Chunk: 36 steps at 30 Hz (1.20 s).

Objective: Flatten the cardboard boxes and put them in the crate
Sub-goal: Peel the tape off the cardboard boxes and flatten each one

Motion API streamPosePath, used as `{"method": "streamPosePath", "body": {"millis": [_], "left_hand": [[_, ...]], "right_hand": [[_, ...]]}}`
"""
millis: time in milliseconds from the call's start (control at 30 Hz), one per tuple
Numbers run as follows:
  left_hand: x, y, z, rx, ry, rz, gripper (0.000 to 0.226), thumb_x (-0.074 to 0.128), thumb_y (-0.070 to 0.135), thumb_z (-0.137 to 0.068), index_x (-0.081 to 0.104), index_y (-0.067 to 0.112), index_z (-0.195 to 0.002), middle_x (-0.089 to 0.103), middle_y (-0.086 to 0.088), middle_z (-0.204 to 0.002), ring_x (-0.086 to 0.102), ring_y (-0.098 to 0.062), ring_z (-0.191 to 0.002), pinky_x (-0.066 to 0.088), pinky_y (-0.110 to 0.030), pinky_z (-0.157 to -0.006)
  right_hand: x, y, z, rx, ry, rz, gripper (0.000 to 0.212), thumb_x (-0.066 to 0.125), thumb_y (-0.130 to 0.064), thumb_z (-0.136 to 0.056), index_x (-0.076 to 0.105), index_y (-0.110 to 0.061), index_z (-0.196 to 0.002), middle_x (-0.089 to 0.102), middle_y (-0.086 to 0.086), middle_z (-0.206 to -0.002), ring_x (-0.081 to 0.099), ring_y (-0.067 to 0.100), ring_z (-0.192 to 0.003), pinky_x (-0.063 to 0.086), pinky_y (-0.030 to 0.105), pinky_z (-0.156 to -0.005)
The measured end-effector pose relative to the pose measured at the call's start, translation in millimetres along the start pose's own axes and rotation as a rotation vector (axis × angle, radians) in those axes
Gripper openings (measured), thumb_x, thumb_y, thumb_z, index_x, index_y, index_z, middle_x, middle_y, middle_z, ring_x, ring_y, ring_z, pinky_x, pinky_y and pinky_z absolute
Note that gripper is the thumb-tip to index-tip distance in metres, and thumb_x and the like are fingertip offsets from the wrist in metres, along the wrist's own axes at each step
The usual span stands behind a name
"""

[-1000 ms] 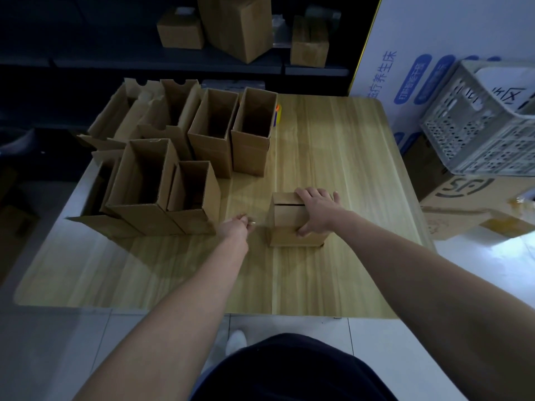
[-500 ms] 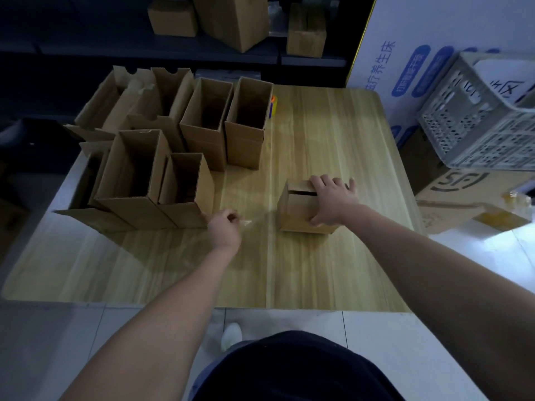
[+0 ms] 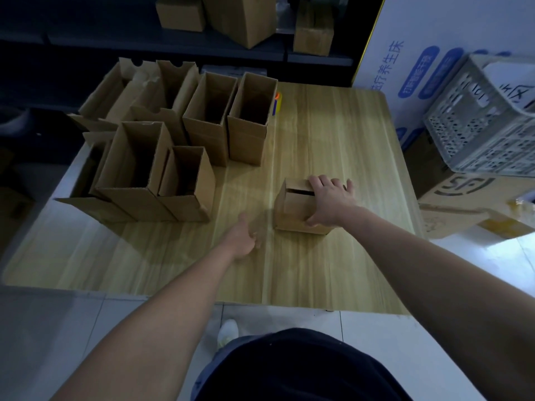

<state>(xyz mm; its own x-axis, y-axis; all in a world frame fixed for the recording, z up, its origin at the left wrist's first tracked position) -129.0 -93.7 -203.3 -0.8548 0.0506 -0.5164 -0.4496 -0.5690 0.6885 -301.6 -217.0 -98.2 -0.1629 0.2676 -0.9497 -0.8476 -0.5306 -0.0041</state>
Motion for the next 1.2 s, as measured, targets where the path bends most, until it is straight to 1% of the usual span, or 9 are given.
{"method": "streamPosePath", "body": {"millis": [133,267,367,467,633,767,933,1100,1200], "left_hand": [[-12.8,-8.2,1.3,-0.097,0.092,0.230,0.060,0.053,-0.003,-0.089,0.026,0.017,-0.139,0.036,-0.016,-0.134,0.052,-0.033,-0.112,0.048,-0.047,-0.096],[-35.8,19.8,11.0,0.041,0.343,0.044,0.018,0.051,0.018,-0.094,0.059,0.012,-0.109,0.063,-0.007,-0.108,0.064,-0.027,-0.090,0.055,-0.039,-0.078],[-31.1,62.6,17.3,0.138,0.193,0.264,0.036,0.053,0.040,-0.093,0.056,0.016,-0.120,0.060,0.002,-0.109,0.061,-0.017,-0.097,0.053,-0.027,-0.075],[-23.5,85.4,19.2,0.075,0.081,0.414,0.040,0.056,0.039,-0.092,0.052,0.018,-0.125,0.055,0.000,-0.113,0.058,-0.020,-0.103,0.055,-0.027,-0.072],[-20.0,89.9,14.2,0.052,0.097,0.590,0.010,0.059,0.029,-0.091,0.059,0.022,-0.099,0.056,0.000,-0.106,0.055,-0.020,-0.102,0.055,-0.035,-0.083],[-21.2,95.1,12.1,-0.003,0.081,0.702,0.025,0.061,0.038,-0.089,0.055,0.014,-0.082,0.062,-0.005,-0.101,0.058,-0.022,-0.099,0.055,-0.040,-0.084],[-25.2,99.5,10.2,-0.059,0.024,0.690,0.013,0.065,0.016,-0.086,0.053,0.012,-0.084,0.062,-0.011,-0.104,0.058,-0.026,-0.101,0.054,-0.041,-0.086],[-37.8,111.3,8.1,-0.044,0.045,0.672,0.023,0.053,-0.006,-0.086,0.056,0.013,-0.099,0.061,-0.014,-0.114,0.060,-0.027,-0.103,0.055,-0.040,-0.083],[-43.4,113.9,3.6,-0.058,0.134,0.417,0.046,0.072,0.005,-0.077,0.049,0.012,-0.116,0.056,-0.009,-0.117,0.057,-0.026,-0.105,0.052,-0.044,-0.090]], "right_hand": [[-4.5,-8.8,0.7,0.008,0.007,-0.018,0.103,0.078,-0.053,-0.064,0.022,-0.020,-0.144,0.037,0.005,-0.142,0.034,0.034,-0.132,0.014,0.056,-0.114],[0.5,-11.8,0.5,0.056,-0.055,-0.060,0.105,0.072,-0.065,-0.064,0.024,-0.019,-0.144,0.039,0.009,-0.141,0.035,0.035,-0.131,0.021,0.056,-0.111],[3.4,-14.6,0.5,0.051,-0.137,-0.151,0.109,0.063,-0.075,-0.065,0.017,-0.023,-0.148,0.033,0.011,-0.147,0.032,0.035,-0.134,0.026,0.054,-0.110],[-1.9,-8.6,0.3,0.075,-0.181,-0.420,0.100,0.054,-0.074,-0.074,0.015,-0.024,-0.151,0.032,0.013,-0.150,0.036,0.035,-0.133,0.035,0.050,-0.106],[-10.9,9.8,2.7,0.146,-0.136,-0.721,0.068,0.061,-0.042,-0.089,0.033,-0.015,-0.145,0.048,0.016,-0.138,0.051,0.032,-0.120,0.045,0.037,-0.093],[-13.8,13.9,6.8,0.128,-0.101,-0.669,0.041,0.054,-0.036,-0.095,0.053,-0.012,-0.128,0.060,0.009,-0.117,0.058,0.025,-0.103,0.047,0.032,-0.080],[-25.7,19.6,5.9,0.147,0.020,-0.639,0.038,0.041,-0.035,-0.100,0.051,-0.014,-0.071,0.051,0.003,-0.070,0.048,0.018,-0.062,0.034,0.025,-0.049],[-43.2,7.4,2.9,0.073,0.139,-0.568,0.035,0.043,-0.038,-0.099,0.056,-0.020,-0.072,0.055,0.001,-0.071,0.052,0.014,-0.062,0.036,0.023,-0.049],[-49.8,-6.0,-1.7,0.027,0.162,-0.457,0.033,0.042,-0.040,-0.099,0.058,-0.019,-0.078,0.053,-0.003,-0.068,0.051,0.010,-0.061,0.034,0.020,-0.048]]}}
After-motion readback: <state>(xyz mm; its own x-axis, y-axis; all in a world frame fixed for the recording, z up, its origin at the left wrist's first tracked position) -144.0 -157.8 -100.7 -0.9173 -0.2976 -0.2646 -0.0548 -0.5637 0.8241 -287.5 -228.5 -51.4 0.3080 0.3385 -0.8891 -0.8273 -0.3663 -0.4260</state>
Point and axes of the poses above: each hand's wrist, its own z-axis away from the middle knuckle, its own x-axis out of the palm, y = z × x, the point moved 4 cm from there along -z, towards the middle knuckle
